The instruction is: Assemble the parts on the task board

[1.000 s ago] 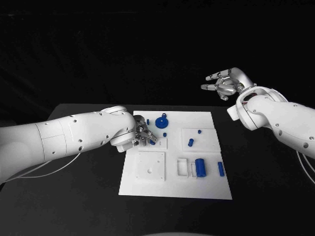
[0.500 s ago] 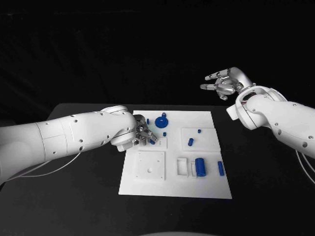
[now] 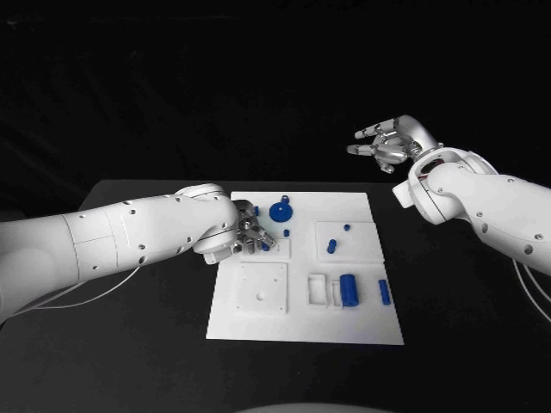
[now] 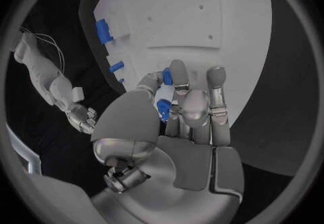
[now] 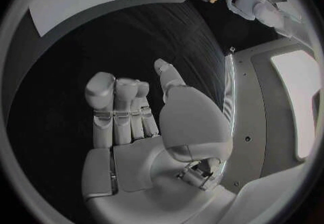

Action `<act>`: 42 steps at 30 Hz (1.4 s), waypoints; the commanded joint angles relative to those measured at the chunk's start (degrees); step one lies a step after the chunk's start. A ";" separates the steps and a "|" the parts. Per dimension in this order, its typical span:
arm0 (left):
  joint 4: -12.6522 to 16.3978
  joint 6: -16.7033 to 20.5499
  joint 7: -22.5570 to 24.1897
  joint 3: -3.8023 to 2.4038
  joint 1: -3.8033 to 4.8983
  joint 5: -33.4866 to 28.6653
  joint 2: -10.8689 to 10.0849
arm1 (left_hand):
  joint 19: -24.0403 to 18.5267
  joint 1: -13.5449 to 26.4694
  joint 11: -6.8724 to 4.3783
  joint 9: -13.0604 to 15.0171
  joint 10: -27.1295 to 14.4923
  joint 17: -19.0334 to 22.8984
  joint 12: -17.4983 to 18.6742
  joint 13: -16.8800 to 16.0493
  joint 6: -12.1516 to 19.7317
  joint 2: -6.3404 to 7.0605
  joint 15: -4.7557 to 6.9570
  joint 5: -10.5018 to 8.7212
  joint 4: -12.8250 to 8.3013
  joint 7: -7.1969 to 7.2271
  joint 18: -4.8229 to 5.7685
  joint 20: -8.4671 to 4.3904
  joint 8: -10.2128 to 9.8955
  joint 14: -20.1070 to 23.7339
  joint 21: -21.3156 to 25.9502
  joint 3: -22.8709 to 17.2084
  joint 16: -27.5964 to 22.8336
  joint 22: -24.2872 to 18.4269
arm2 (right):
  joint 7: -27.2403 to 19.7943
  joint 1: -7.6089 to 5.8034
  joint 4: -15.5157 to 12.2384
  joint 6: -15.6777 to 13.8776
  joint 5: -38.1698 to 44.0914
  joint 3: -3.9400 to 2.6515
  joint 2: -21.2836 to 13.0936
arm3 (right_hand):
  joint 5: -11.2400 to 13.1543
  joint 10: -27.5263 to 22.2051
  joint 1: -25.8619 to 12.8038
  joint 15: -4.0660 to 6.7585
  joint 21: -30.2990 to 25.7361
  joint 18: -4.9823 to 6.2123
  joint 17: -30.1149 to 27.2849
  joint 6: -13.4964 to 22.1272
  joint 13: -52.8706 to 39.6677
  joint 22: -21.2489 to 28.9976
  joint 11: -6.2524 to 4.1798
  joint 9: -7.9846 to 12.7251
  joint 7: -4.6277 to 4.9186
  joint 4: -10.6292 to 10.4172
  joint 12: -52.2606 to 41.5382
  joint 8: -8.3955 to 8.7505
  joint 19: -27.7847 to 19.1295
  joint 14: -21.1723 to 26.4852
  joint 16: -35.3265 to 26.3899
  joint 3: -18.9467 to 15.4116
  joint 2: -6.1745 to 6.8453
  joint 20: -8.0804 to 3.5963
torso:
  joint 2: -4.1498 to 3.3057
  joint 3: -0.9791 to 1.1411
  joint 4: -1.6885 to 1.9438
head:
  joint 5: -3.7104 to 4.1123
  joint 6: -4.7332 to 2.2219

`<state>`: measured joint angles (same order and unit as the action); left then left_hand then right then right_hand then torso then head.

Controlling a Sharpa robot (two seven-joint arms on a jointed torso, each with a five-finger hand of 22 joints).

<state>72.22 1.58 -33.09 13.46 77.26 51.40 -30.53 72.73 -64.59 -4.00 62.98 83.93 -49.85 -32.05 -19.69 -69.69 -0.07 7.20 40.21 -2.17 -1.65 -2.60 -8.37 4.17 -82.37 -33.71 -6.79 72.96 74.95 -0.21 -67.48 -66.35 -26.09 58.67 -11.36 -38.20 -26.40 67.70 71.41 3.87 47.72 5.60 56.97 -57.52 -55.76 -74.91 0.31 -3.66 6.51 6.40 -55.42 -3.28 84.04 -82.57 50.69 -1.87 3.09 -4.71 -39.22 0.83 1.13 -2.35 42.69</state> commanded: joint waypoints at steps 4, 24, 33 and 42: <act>-0.02 -1.93 0.20 0.23 -0.59 0.72 0.40 | 0.81 -0.45 -0.54 0.98 2.90 -0.16 -0.53 0.02 -4.07 0.31 0.29 -1.44 -4.76 3.64 0.78 0.03 -0.16 -0.22 0.76 -5.40 0.47 0.59 | -0.10 -0.01 0.02 0.85 0.34 -0.04 0.04 | 0.49 -0.14 -0.20 0.13 -0.18 0.57 -0.09 0.42 0.05 -4.87 -0.09 -0.09 0.07 -0.13 0.39 -0.32 3.40 -0.06 -0.36 -0.14 -0.20 -0.35 | 0.03 0.03 0.04 | 0.05 0.08; -0.41 -1.81 0.20 0.23 -0.78 1.31 0.24 | 1.47 -1.94 -0.74 1.91 2.89 0.20 -0.87 -0.31 -4.82 2.24 0.40 -12.36 1.15 4.29 1.17 -0.05 -0.29 -0.20 1.81 0.55 0.81 0.97 | -0.13 -0.01 0.12 0.94 0.32 -0.03 0.03 | 0.47 -0.16 -0.23 0.13 -0.37 0.59 -0.13 0.47 0.10 -4.73 -0.08 -0.08 0.08 -0.50 0.43 -0.31 3.39 -0.11 -0.56 -0.51 -0.26 -0.35 | 0.03 -0.01 0.08 | 0.21 0.15; -0.46 -1.76 0.29 0.22 -0.85 1.84 0.03 | 1.52 -3.17 -0.75 2.04 2.88 0.44 -0.93 -0.53 -5.39 3.68 0.42 -18.75 5.86 4.39 1.29 -0.09 -0.24 -0.17 2.12 3.60 0.86 0.98 | -0.14 0.00 0.17 0.89 0.31 -0.03 0.02 | 0.44 -0.16 -0.26 0.13 -0.45 0.59 -0.15 0.50 0.13 -4.68 -0.07 -0.09 0.08 -0.66 0.45 -0.32 3.39 -0.12 -0.64 -0.63 -0.22 -0.35 | 0.02 -0.05 0.04 | 0.25 0.18; -0.32 -1.19 0.28 0.22 -0.87 2.10 -0.38 | 1.60 -2.21 -0.69 3.23 2.88 0.36 -1.13 -0.72 -6.48 7.77 0.36 -31.14 12.63 4.21 1.28 -0.05 -0.14 -0.18 2.21 2.47 1.03 1.00 | -0.17 0.01 0.24 0.85 0.28 -0.03 -0.01 | 0.37 -0.12 -0.26 0.13 -0.41 0.59 -0.16 0.64 0.11 -4.65 -0.06 -0.08 0.11 -0.80 0.42 -0.32 3.40 -0.13 -0.70 -0.69 -0.18 -0.35 | 0.03 -0.06 0.04 | 0.29 0.08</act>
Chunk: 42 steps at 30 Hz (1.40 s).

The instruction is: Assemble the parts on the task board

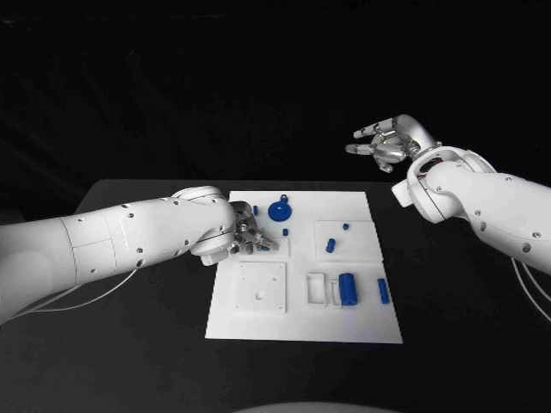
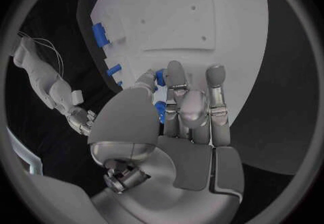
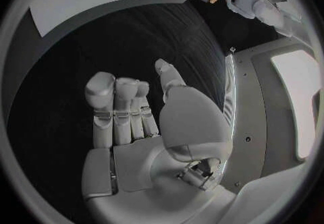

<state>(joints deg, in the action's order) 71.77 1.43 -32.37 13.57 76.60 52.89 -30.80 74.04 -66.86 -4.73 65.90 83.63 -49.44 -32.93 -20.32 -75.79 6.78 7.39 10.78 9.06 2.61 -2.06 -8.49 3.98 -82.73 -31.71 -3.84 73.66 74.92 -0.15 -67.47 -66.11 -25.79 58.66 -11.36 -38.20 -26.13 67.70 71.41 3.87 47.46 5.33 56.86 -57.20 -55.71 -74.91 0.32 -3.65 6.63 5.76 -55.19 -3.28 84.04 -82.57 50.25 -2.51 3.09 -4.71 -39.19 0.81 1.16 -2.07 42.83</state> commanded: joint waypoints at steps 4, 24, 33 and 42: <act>0.26 -0.50 -0.34 0.11 -0.22 1.67 -0.39 | 0.30 0.71 0.11 0.88 3.18 -0.14 -0.35 -0.17 -0.65 2.40 0.12 -6.53 3.98 -0.15 0.72 0.11 0.05 0.17 0.16 -0.62 0.45 1.06 | -0.24 0.00 0.02 0.51 0.27 -0.03 -0.03 | 0.10 -0.12 -0.27 0.13 -0.15 0.87 -0.05 0.32 0.06 -4.65 -0.06 -0.09 -0.01 -0.17 0.19 -0.32 3.40 -0.13 -0.26 -0.06 -0.18 -0.35 | 0.00 -0.02 0.01 | 0.01 -0.16; 1.77 1.70 1.44 -1.32 0.03 -1.58 -2.49 | 0.16 6.43 0.37 -2.63 3.11 1.43 0.46 1.14 1.57 5.55 0.44 -7.94 7.78 -0.80 1.32 -0.53 -0.46 0.58 0.78 8.51 -0.90 0.92 | -0.27 0.10 0.39 0.40 0.19 -0.03 -0.12 | 0.13 -0.16 -0.25 0.12 -0.20 0.88 -0.06 0.47 0.15 -4.58 -0.05 -0.08 0.00 -0.45 0.28 -0.29 3.39 -0.15 -0.36 -0.17 -0.13 -0.34 | 0.01 0.01 0.00 | -0.07 -0.94; -1.02 -1.11 2.04 -3.96 2.90 -5.23 -3.00 | -0.16 1.98 1.18 -17.08 2.97 4.39 4.01 -0.05 4.63 1.29 -0.11 -2.09 6.04 -2.27 0.80 0.14 -0.18 1.49 2.38 6.35 -2.85 0.89 | -0.20 0.12 0.52 0.41 0.14 -0.03 -0.29 | 0.13 -0.16 -0.25 0.12 -0.20 0.88 -0.06 0.47 0.15 -4.58 -0.05 -0.08 0.00 -0.45 0.28 -0.29 3.39 -0.15 -0.36 -0.17 -0.13 -0.34 | 0.00 0.07 -0.08 | -0.72 -0.78; -8.47 -4.53 2.89 -4.63 5.16 -6.55 -0.52 | -0.26 2.29 2.10 -31.82 2.84 5.86 8.60 0.17 10.85 -3.26 -0.78 3.19 -0.52 -4.46 0.30 0.75 -0.17 2.49 3.78 8.47 -4.01 1.05 | -0.21 0.12 0.30 0.53 0.13 -0.03 -0.26 | 0.00 -0.05 -0.14 0.12 -0.07 0.87 -0.03 0.55 0.11 -4.54 -0.04 -0.09 0.02 -0.78 0.22 -0.32 3.41 -0.19 -0.43 -0.18 -0.03 -0.34 | -0.50 0.03 -0.23 | -0.68 -1.28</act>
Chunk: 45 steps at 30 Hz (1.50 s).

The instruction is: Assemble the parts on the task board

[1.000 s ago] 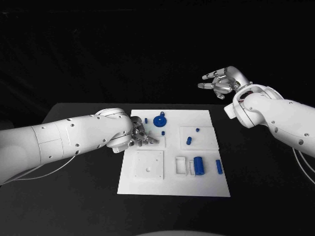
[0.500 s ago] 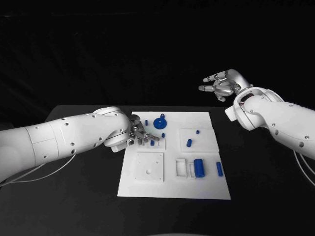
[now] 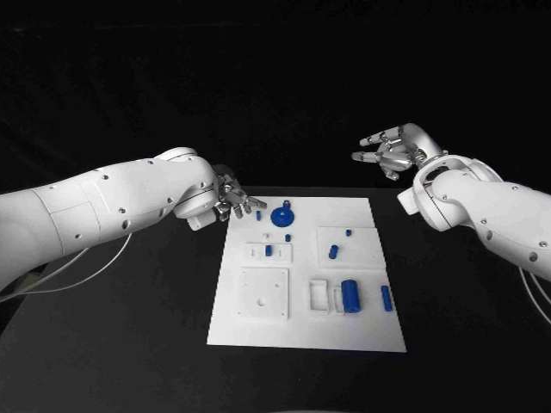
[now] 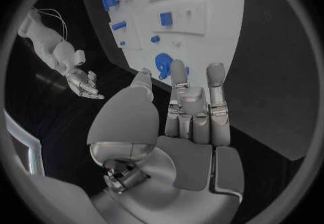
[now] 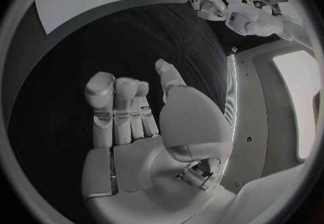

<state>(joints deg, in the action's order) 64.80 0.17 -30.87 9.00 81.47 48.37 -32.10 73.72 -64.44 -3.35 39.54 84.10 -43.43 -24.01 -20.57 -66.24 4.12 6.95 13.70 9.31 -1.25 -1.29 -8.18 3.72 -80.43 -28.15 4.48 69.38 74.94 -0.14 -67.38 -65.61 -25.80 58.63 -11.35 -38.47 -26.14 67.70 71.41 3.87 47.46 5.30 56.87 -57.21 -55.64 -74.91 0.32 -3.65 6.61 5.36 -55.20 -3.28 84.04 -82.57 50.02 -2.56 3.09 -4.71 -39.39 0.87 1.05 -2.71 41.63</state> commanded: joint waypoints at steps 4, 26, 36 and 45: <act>-3.98 -4.17 1.61 -0.12 0.55 -1.32 1.86 | 0.09 0.09 0.67 -11.86 2.40 -0.64 -0.88 1.08 0.33 -0.72 -0.34 0.20 -1.30 -0.67 -0.56 0.48 0.15 0.06 0.06 0.43 0.64 1.05 | -0.23 0.03 -0.45 0.50 0.16 -0.03 -0.22 | 0.01 -0.05 -0.14 0.12 -0.07 0.90 -0.04 0.56 0.05 -4.54 -0.04 -0.09 0.04 -0.38 0.22 -0.32 3.41 -0.19 -0.20 -0.12 -0.03 -0.34 | -0.70 -0.06 -0.28 | -0.37 -0.33; -16.79 -8.92 2.85 -0.05 -0.10 2.34 8.73 | -0.10 0.62 0.79 -13.56 2.30 -1.04 -1.36 1.15 1.12 -0.91 -0.40 -0.15 -1.00 -0.92 -0.65 0.53 0.23 0.18 -0.49 0.43 1.13 1.07 | -0.23 0.00 -2.21 0.21 0.08 -0.23 -1.34 | -0.28 -0.07 -0.07 0.12 -0.08 0.92 -0.02 0.52 0.17 -4.44 -0.06 -0.09 0.03 -0.63 0.39 -0.32 3.39 -0.26 -0.29 -0.05 0.11 -0.34 | -3.10 -0.10 -1.07 | -0.69 -1.87; -17.69 -9.64 2.95 -0.06 -0.25 2.53 9.15 | -0.10 0.93 0.81 -13.69 2.34 -1.16 -1.47 1.10 0.96 -1.20 -0.38 -0.33 -0.79 -0.88 -0.68 0.53 0.29 0.11 -0.62 0.40 1.26 1.06 | -0.44 -0.01 -2.08 0.08 -0.56 -0.43 -1.23 | -0.44 0.52 0.21 0.47 -3.76 0.94 -2.00 0.56 10.17 -2.30 -0.53 -0.08 -0.13 -1.24 7.89 -0.32 3.27 -0.27 -4.25 0.27 0.36 -0.68 | -3.57 0.07 -1.24 | -1.15 -1.80; -17.56 -10.47 2.93 -0.07 -0.26 2.35 9.25 | -0.19 0.97 0.72 -13.66 2.35 -1.36 -1.89 1.16 0.39 -2.62 -0.39 0.48 -2.13 -0.74 -0.62 0.51 0.23 0.05 -0.91 1.49 1.58 1.05 | -0.47 -0.01 -1.92 0.07 -0.66 -0.46 -1.09 | -0.47 0.42 0.24 0.46 -3.81 0.94 -2.02 0.58 10.53 -2.13 -0.53 -0.08 -0.13 -1.26 7.72 -0.32 3.25 -0.28 -4.61 0.28 0.36 -0.68 | -3.50 0.03 -1.33 | -1.26 -1.81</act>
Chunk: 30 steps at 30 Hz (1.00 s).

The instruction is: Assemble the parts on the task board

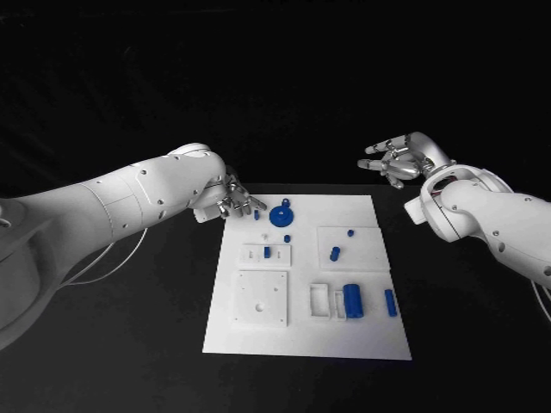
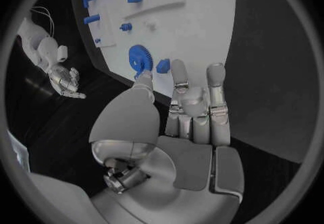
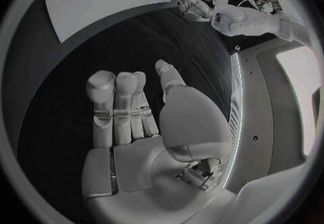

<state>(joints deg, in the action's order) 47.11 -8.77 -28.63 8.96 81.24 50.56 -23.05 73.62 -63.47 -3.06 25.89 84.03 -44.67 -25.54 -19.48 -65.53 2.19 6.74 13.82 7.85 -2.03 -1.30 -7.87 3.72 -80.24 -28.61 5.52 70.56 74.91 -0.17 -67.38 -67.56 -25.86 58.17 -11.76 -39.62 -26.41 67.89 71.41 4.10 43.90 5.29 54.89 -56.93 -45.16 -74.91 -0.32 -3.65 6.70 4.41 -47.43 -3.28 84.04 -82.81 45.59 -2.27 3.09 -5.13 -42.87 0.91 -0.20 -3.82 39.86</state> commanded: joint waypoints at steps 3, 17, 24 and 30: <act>0.18 -1.58 0.60 -0.03 -0.02 0.09 0.24 | -0.08 -0.54 0.42 0.12 2.43 -0.20 -0.36 0.11 -0.53 -1.75 -0.14 0.59 -1.48 0.08 -0.62 0.19 0.28 -0.22 -0.51 0.67 0.47 1.07 | -0.43 0.00 0.14 0.14 -0.20 -0.05 0.12 | -0.20 0.23 0.24 0.23 -0.25 0.95 -0.04 0.30 0.05 -2.13 0.10 -0.09 -0.22 -0.32 -0.05 -0.32 3.25 -0.05 -0.18 -0.01 0.36 -0.26 | -0.03 -0.01 -0.03 | -0.17 0.14; 0.43 -1.77 0.49 -0.03 -0.02 0.02 0.22 | -0.23 -3.55 0.20 -0.18 2.46 -0.38 -0.40 0.30 -0.84 -5.24 -0.10 8.36 -5.59 0.37 -0.51 0.15 0.22 -0.24 -0.69 2.91 0.70 1.06 | -0.40 0.00 0.43 0.39 -0.20 -0.05 0.49 | -0.20 0.66 0.27 0.31 -1.20 0.95 -0.01 0.24 2.63 -1.35 -0.01 -0.09 -0.26 -0.26 1.07 -0.33 3.19 -0.14 -1.09 0.07 0.33 -0.35 | -0.09 -0.12 0.00 | -0.11 0.17; 0.52 -1.80 0.44 -0.05 -0.02 -0.68 0.24 | -0.27 -4.48 0.08 -0.11 2.45 -0.29 -0.24 0.44 -1.04 -5.70 -0.03 13.52 -6.62 0.60 -0.44 0.08 0.28 -0.18 -0.68 2.80 0.63 1.05 | -0.36 0.00 0.69 0.50 -0.20 -0.05 0.78 | -0.22 0.62 0.29 0.32 -1.38 0.96 -0.02 0.26 2.95 -1.16 0.00 -0.09 -0.25 -0.26 1.00 -0.32 3.18 -0.19 -1.27 0.08 0.33 -0.36 | -0.06 -0.09 0.06 | -0.22 0.28; 0.69 -2.17 0.41 -0.06 -0.03 -1.59 0.13 | -0.27 -4.96 -0.18 3.80 2.50 -0.79 -0.48 0.54 -1.52 -6.27 0.10 14.09 -7.96 1.13 -0.25 -0.06 0.68 -0.30 -0.74 2.63 0.92 1.07 | -0.31 0.00 0.89 0.57 -0.20 -0.05 0.97 | -0.25 0.55 0.28 0.31 -1.56 0.97 -0.02 0.27 3.15 -1.00 0.00 -0.09 -0.24 -0.28 0.93 -0.32 3.18 -0.21 -1.40 0.12 0.32 -0.36 | -0.08 -0.08 0.09 | -0.30 0.28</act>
<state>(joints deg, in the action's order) 47.59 -9.76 -28.59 8.92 81.25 50.04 -22.99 73.62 -68.20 -3.07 29.43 84.02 -45.44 -25.72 -18.99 -66.77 -3.74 6.74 27.68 0.11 -0.86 -1.30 -7.88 4.28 -80.24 -28.95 7.99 71.23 74.93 -0.18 -67.39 -66.68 -25.82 57.99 -11.78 -38.71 -26.41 68.31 71.42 4.10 42.54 5.29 54.90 -57.01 -42.05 -74.91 -0.31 -3.65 6.62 4.42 -46.54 -3.28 84.04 -82.81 44.31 -2.27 3.09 -5.12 -42.96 0.82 -0.13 -4.06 40.15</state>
